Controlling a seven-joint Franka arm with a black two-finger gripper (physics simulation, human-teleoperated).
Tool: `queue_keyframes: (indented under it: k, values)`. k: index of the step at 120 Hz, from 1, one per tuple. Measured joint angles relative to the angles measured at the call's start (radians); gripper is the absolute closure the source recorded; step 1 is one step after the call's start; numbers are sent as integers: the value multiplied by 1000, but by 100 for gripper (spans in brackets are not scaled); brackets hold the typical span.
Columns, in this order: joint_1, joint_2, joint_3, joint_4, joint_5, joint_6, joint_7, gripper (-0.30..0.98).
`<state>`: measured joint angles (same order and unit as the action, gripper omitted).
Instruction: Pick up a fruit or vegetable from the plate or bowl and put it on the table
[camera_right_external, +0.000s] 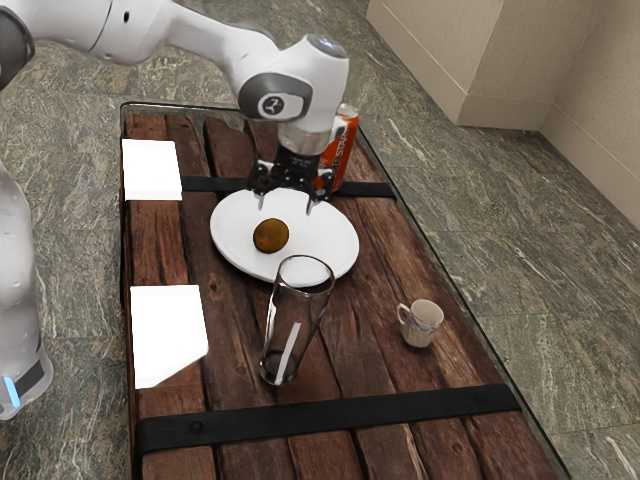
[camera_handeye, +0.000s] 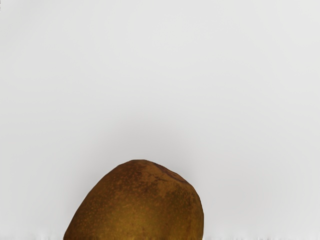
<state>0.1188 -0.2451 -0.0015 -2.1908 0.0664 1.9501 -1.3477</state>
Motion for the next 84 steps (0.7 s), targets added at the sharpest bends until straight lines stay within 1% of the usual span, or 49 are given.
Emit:
queue_keyframes:
  k: [14, 34, 62, 84]
  values:
    - [-20, 0, 0, -10, -13, 3, -44, 0]
    - [-22, -2, 0, -14, -20, -23, -48, 0]
    - [-23, -2, 0, -14, -22, -48, -21, 0]
    - [-25, -3, -6, -14, -28, -44, 40, 0]
